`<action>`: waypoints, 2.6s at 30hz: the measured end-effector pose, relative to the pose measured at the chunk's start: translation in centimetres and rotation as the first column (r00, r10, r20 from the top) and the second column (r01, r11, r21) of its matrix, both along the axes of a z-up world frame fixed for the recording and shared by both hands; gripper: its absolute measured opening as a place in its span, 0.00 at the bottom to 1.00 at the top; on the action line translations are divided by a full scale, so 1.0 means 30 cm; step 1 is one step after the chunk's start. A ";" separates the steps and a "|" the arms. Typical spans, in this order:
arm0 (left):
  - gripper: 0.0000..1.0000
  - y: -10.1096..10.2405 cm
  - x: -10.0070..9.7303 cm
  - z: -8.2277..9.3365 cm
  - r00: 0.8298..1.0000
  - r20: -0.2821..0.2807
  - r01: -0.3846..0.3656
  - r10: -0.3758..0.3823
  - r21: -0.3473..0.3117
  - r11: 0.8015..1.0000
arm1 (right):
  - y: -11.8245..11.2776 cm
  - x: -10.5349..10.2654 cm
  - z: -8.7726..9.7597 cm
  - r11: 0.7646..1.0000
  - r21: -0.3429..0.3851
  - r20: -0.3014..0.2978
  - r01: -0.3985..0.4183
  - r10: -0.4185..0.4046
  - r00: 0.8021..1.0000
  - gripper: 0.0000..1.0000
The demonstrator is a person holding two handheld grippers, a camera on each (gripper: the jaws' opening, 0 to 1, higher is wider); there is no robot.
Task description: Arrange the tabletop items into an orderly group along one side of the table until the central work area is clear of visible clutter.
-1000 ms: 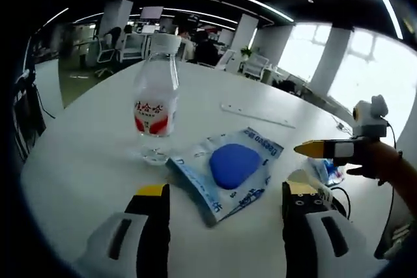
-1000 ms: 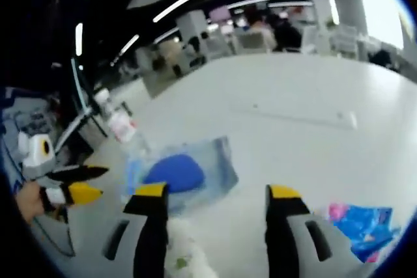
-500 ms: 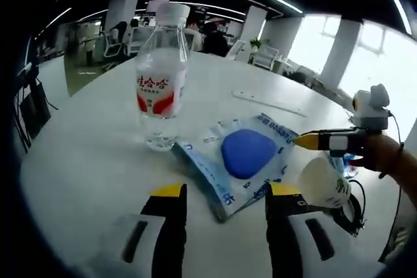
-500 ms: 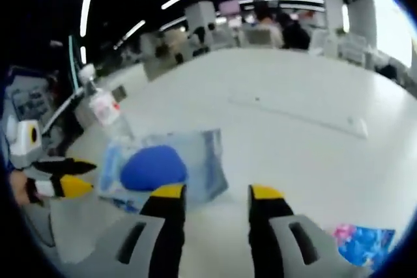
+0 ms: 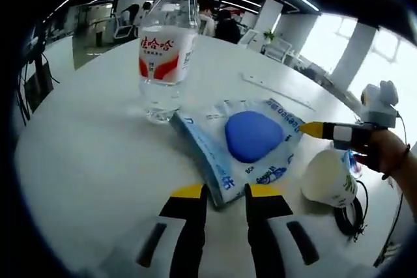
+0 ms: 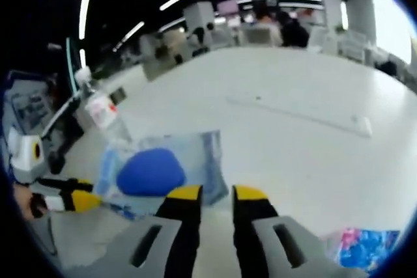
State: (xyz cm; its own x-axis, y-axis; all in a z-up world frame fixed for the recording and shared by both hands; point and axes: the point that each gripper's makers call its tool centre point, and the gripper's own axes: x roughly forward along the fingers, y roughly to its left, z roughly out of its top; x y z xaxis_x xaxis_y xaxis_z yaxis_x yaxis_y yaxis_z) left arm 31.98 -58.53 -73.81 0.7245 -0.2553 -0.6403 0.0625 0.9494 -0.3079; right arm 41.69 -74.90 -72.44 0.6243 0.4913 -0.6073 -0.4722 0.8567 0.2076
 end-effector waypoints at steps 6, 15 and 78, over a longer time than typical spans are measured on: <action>0.07 0.006 0.002 -0.001 1.000 -0.011 -0.011 0.011 -0.020 1.000 | -0.001 0.001 0.001 1.000 -0.008 0.006 -0.002 0.002 1.000 0.03; 0.00 -0.014 0.037 0.050 0.999 0.038 0.021 -0.022 0.017 1.000 | 0.001 -0.014 0.037 1.000 0.002 0.024 -0.029 0.029 0.999 0.00; 0.00 -0.200 0.143 0.073 0.938 0.140 0.315 -0.318 0.041 0.948 | -0.274 -0.307 0.070 0.968 0.037 0.023 0.248 -0.249 0.968 0.00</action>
State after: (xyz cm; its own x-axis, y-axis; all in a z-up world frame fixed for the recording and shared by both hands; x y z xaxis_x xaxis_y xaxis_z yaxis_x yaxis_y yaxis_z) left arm 36.26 -64.52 -71.62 0.6922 -0.4759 -0.5425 0.4027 0.8785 -0.2570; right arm 32.49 -83.12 -70.35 0.7451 0.3391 -0.5743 -0.2516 0.9404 0.2287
